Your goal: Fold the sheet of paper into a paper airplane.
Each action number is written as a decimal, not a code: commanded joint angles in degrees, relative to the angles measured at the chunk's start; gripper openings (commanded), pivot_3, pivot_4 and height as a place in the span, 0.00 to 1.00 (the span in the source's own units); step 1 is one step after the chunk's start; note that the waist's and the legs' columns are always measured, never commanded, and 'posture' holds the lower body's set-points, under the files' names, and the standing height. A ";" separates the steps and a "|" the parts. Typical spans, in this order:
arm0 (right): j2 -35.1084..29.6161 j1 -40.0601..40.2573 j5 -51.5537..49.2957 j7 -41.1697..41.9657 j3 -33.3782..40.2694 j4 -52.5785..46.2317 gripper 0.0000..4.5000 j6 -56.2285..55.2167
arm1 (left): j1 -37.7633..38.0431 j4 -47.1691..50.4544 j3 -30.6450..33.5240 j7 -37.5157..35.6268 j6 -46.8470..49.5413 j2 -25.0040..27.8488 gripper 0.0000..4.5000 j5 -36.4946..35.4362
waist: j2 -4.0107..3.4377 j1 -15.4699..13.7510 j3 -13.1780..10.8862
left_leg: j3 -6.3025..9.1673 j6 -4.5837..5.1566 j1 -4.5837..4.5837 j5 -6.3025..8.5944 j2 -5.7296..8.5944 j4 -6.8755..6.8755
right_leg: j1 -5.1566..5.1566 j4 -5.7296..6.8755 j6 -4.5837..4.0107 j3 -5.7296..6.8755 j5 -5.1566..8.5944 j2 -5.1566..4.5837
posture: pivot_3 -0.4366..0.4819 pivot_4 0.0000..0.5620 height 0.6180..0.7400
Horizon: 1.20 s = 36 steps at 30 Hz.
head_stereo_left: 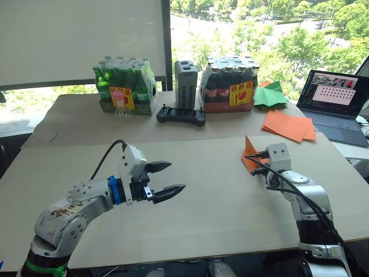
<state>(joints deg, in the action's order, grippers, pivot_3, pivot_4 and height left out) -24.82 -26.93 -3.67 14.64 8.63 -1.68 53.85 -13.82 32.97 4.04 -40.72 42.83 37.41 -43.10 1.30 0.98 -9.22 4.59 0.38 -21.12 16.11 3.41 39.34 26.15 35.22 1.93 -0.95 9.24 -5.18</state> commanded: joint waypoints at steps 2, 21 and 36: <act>-0.82 -3.98 -1.87 -0.22 3.68 -4.23 0.53 -3.82 | -2.18 1.04 1.38 0.70 0.30 0.17 1.00 -1.59 | 0.00 0.07 0.00 | 0.00 0.00 0.00 0.00 0.01 0.01 | 0.00 0.00 0.01 0.00 -0.01 -0.01 | 0.48 0.27 0.66; -1.12 13.15 -8.02 16.26 -12.41 -20.39 0.99 -20.81 | 11.92 -7.58 12.97 21.41 -11.69 -10.27 1.00 14.53 | 0.01 -0.19 0.00 | 0.07 0.07 0.02 0.05 -0.01 0.09 | 0.03 -0.05 0.05 -0.05 -0.05 -0.02 | 0.48 0.27 0.66; 0.33 13.69 -7.48 16.06 -12.78 -16.88 0.99 -24.74 | 15.17 -8.64 13.34 18.32 -15.84 -11.05 1.00 15.04 | 0.01 -0.27 -0.01 | 0.03 0.08 -0.02 0.08 -0.05 0.43 | -0.07 -0.03 0.06 0.00 -0.08 0.04 | 0.48 0.27 0.66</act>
<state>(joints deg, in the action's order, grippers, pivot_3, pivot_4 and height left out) -24.63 -12.56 -10.93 30.92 -4.55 -17.37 30.41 1.08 23.75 16.80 -21.98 28.58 26.32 -28.33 1.31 0.70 -9.23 4.62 0.46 -21.13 16.19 3.36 39.76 26.08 35.20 1.99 -0.95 9.16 -5.14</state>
